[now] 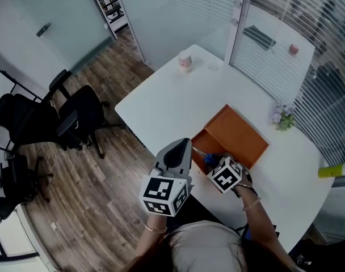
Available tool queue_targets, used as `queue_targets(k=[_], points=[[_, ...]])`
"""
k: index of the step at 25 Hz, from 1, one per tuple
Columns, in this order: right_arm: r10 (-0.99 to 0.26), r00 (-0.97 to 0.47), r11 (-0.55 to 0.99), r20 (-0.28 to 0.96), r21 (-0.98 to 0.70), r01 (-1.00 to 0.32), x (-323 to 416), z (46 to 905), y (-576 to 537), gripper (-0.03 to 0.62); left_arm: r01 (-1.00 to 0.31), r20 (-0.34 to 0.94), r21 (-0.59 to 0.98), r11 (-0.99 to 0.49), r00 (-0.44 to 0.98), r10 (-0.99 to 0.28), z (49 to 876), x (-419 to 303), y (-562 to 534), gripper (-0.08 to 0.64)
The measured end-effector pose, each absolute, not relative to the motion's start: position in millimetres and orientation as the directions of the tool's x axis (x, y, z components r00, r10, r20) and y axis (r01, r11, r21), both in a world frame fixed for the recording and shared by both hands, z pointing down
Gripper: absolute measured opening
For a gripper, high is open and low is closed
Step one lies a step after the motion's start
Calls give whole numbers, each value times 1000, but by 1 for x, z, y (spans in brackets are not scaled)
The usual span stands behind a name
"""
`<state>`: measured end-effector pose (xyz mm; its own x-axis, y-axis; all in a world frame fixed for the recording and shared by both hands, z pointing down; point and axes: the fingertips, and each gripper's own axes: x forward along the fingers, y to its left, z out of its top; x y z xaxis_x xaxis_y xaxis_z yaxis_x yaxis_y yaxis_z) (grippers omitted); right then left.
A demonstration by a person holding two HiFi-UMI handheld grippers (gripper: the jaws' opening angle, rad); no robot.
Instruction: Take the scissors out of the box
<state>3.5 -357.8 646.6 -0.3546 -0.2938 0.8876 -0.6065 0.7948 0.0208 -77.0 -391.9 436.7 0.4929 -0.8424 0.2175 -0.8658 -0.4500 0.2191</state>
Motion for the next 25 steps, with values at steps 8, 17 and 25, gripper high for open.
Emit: queue_targets(k=[8, 17, 25], points=[[-270, -332, 779, 904, 2, -627, 4, 657, -360, 167, -859, 222, 229, -458, 504, -835, 439, -76, -399, 18], [-271, -333, 785, 903, 7, -619, 4, 658, -362, 163, -852, 226, 235, -467, 515, -827, 442, -72, -403, 18], [-273, -340, 795, 900, 11, -607, 3, 657, -360, 120, -851, 215, 233, -470, 517, -829, 438, -72, -399, 18]])
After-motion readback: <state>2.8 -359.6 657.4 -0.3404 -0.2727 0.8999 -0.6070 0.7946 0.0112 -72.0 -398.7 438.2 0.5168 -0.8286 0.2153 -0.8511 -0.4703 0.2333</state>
